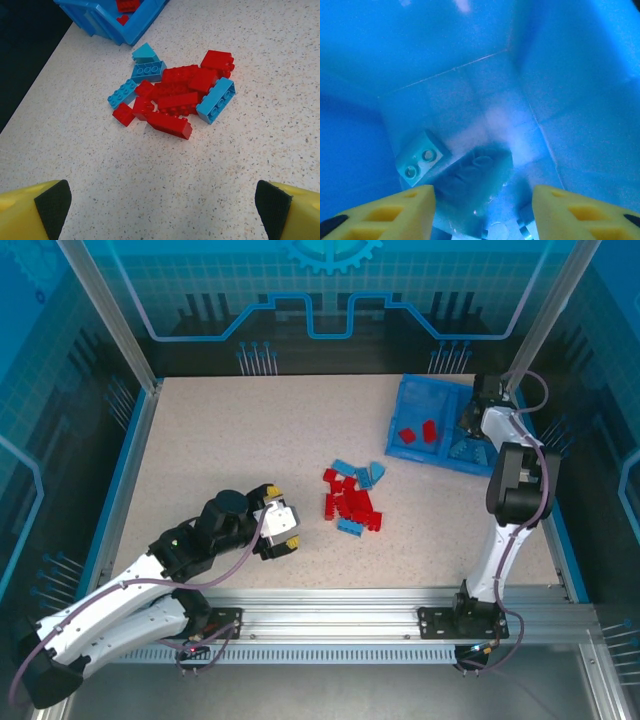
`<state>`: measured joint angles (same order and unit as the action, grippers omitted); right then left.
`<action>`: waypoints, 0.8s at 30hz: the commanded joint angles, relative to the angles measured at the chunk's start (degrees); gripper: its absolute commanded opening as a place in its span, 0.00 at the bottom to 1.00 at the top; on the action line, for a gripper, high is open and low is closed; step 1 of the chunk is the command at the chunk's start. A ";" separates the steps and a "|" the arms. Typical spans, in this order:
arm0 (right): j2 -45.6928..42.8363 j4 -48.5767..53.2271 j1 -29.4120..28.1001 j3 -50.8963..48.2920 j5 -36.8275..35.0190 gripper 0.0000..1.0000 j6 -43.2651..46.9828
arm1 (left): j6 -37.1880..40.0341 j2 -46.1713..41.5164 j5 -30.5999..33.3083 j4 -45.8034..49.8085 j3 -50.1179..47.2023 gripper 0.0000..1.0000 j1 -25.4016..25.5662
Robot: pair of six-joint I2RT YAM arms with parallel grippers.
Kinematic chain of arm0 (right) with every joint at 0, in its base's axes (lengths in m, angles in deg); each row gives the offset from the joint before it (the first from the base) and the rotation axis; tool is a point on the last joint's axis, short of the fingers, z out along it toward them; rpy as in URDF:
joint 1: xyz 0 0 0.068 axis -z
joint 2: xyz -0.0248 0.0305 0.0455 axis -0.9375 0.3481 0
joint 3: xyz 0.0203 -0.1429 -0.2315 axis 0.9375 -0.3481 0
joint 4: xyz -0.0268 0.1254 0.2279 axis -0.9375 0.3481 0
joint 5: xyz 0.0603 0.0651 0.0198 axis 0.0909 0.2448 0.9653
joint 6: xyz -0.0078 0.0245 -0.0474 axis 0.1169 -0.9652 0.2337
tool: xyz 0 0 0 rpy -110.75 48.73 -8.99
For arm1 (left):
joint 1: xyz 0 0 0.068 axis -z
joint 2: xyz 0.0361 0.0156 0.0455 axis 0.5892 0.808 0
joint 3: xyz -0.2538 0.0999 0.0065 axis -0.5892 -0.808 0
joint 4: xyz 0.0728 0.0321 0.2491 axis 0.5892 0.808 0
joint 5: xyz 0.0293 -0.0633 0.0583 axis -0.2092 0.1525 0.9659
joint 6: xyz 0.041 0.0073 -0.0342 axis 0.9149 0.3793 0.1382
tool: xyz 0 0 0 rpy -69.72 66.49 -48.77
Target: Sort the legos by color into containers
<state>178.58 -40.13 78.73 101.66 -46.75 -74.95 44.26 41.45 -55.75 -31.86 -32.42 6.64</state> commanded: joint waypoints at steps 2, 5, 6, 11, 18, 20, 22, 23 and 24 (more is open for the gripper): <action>-2.30 2.55 -0.05 1.19 1.22 0.56 -1.31 | -0.31 0.02 1.36 -1.48 0.25 0.99 -0.40; -7.48 2.13 -0.79 -2.92 2.72 0.56 -1.97 | -0.49 0.22 1.29 -1.64 0.07 0.99 -0.39; -9.77 1.61 -1.16 -4.85 3.09 0.56 -2.13 | -0.60 0.36 1.41 -1.72 0.07 0.99 -0.46; -25.61 -0.72 -4.64 -17.88 8.41 0.61 -2.84 | -2.41 1.82 2.42 -2.76 0.14 0.99 -0.78; -42.04 -3.60 -18.38 -30.06 24.06 0.66 2.22 | -21.58 9.88 7.33 -4.40 8.63 0.99 -5.31; -42.96 -0.58 -23.78 -29.84 26.11 0.70 4.81 | -32.23 14.96 11.73 -2.89 12.65 0.99 -5.39; -42.92 2.75 -27.27 -29.05 27.80 0.72 5.82 | -42.05 20.79 13.04 0.45 17.06 0.99 -5.44; -42.81 3.85 -28.86 -29.23 30.25 0.73 6.06 | -47.56 24.11 13.35 2.59 19.37 0.99 -5.40; -42.87 4.20 -29.92 -29.74 31.96 0.74 6.06 | -52.16 27.06 13.31 4.02 21.12 0.99 -5.39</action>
<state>135.70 -40.24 51.22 73.01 -21.86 -71.59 11.95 62.54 -46.24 -32.65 -15.70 1.55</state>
